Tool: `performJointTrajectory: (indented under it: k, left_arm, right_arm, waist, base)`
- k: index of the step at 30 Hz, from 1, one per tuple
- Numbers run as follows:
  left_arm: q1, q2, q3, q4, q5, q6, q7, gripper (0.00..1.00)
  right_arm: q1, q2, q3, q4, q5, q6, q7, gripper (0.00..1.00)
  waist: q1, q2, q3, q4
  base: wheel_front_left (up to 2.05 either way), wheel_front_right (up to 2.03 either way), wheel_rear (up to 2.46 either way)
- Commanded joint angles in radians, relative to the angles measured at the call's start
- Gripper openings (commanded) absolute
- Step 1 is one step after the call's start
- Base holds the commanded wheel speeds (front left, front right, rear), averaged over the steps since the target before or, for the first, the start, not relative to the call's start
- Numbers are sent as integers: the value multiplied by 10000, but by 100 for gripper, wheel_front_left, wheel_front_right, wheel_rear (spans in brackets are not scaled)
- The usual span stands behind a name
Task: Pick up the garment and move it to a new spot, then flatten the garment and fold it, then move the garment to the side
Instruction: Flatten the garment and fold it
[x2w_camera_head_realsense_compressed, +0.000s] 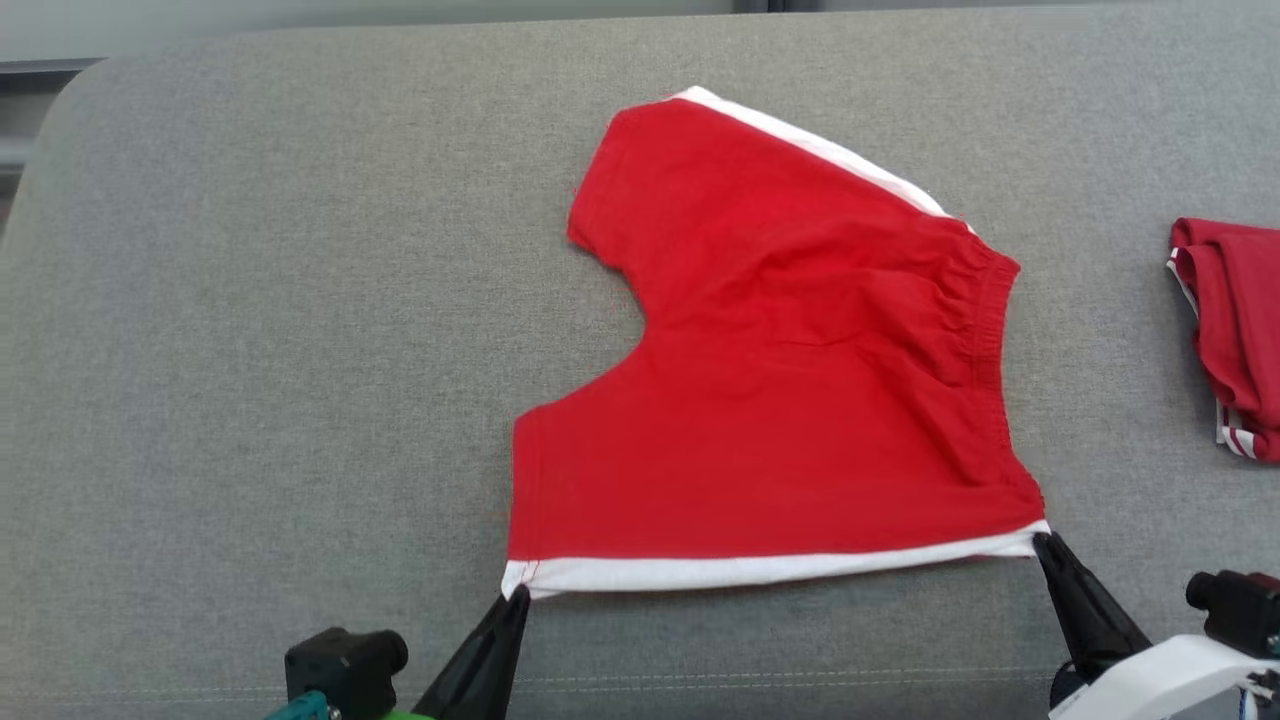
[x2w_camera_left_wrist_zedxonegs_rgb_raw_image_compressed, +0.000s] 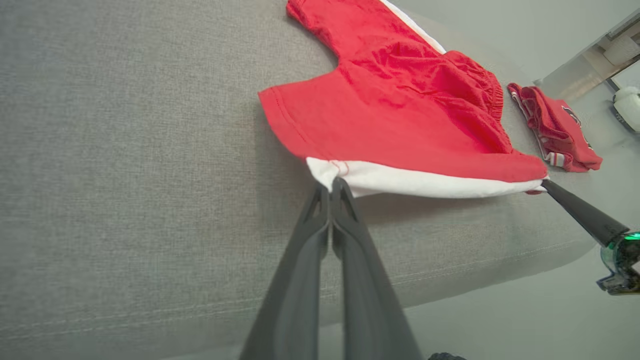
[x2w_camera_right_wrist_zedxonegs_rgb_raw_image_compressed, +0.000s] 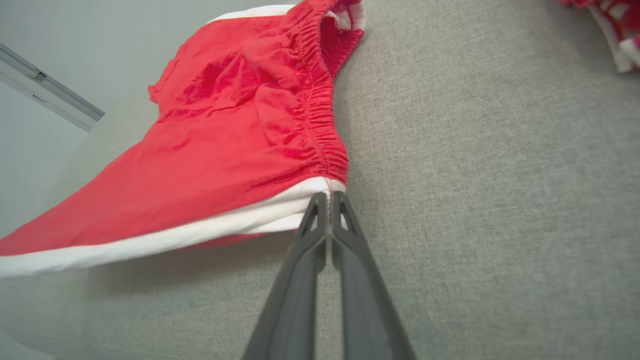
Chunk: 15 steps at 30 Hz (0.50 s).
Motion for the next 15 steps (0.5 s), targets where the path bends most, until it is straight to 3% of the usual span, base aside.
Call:
performJointTrajectory:
  k: [1,9,15]
  left_arm:
    - [219,123,51,-136,-47,147,79,0]
    - [1150,731,-198,-790,-335,331,904,0]
    - [807,974,154,-1101,-176,368,769,0]
  right_arm:
    - [288,95,-144,-131,-167,-1,172,0]
    - [1716,890,-951,-983,-648,-4,1592,0]
    - [1909,1223,-1328,-1629,-848,-5,2078,0]
  waist:
    - [1,0,-225,185]
    - [1,0,-808,134]
    - [1,0,-822,-170]
  base:
    - [0,0,0]
    - [0,0,0]
    - [0,0,0]
